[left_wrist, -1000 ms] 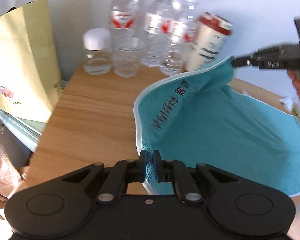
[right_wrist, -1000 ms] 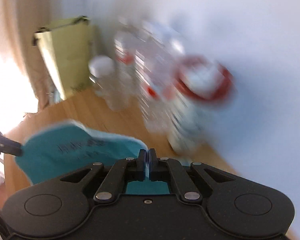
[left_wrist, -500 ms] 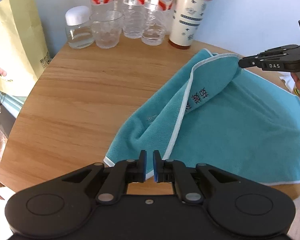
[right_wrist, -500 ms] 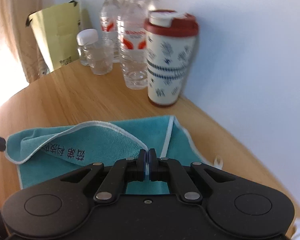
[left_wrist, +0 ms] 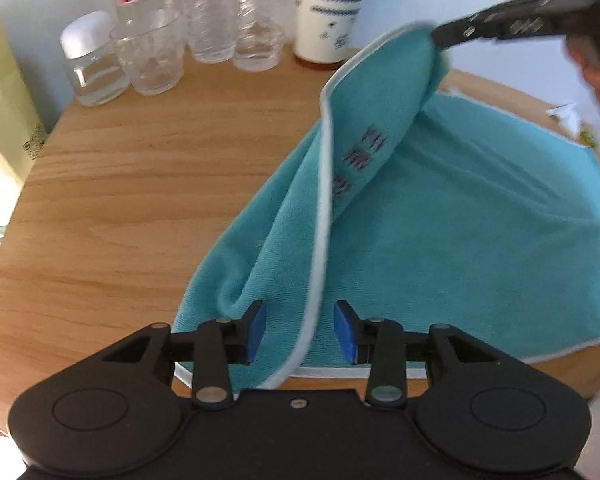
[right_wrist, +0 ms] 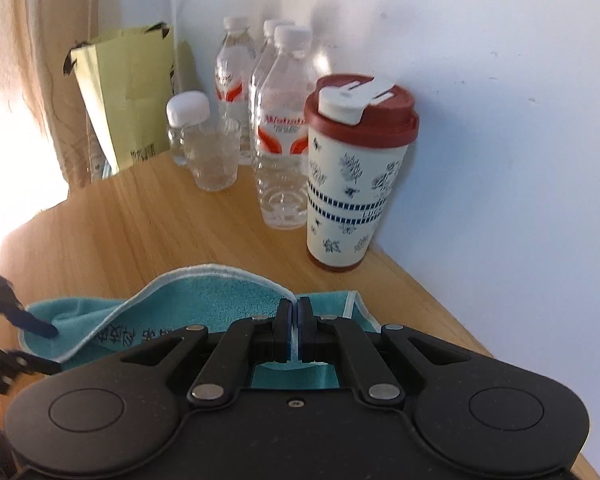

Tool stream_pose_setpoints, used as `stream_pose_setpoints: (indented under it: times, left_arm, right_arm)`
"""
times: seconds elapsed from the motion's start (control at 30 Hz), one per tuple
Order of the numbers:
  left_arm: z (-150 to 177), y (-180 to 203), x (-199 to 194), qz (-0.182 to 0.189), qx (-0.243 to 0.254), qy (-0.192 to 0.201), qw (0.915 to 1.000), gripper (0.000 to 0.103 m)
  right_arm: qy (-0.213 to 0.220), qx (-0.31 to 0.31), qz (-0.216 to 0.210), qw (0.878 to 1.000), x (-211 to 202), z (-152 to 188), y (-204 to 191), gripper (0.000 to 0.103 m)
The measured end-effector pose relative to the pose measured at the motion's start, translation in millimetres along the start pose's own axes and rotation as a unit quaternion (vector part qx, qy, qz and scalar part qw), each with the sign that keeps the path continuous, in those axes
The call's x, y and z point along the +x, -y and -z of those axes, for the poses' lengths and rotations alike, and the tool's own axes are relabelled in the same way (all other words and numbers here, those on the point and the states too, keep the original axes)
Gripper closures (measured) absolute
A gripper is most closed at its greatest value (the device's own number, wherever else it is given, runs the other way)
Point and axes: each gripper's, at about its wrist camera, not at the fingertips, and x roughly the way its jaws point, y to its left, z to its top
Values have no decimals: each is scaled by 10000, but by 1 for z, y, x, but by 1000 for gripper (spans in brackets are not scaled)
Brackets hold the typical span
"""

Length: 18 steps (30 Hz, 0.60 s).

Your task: Fold towel

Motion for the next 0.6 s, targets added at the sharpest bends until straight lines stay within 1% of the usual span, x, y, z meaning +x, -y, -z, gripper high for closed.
stream_pose_setpoints:
  times: [0.03, 0.07, 0.1, 0.17, 0.27, 0.4, 0.53, 0.6]
  left_arm:
    - [1, 3, 3, -100, 53, 15, 9999, 75]
    - [2, 4, 5, -161, 89, 23, 9998, 85]
    - [2, 6, 6, -217, 118, 37, 9997, 88]
    - [2, 5, 6, -222, 27, 138, 9997, 96]
    - [-1, -4, 0, -183, -143, 263, 9994, 97]
    - [-2, -23, -22, -110, -442, 429, 9980, 97]
    - [2, -47, -44, -135, -815, 467, 9955, 98]
    - [7, -59, -54, -114, -1115, 458, 9926, 98]
  right_arm:
    - [38, 48, -24, 10000, -3, -2, 1, 101]
    - [78, 75, -36, 9999, -6, -4, 1, 101]
    - [114, 47, -11, 9999, -10, -7, 0, 101]
    - [150, 3, 31, 9999, -14, -10, 0, 101]
    - [194, -17, 77, 9998, -17, -13, 1, 101]
    - [291, -27, 127, 9995, -17, -19, 0, 101]
    - [323, -284, 43, 9991, 5, -39, -14, 101]
    - [352, -413, -18, 9985, 16, -50, -22, 101]
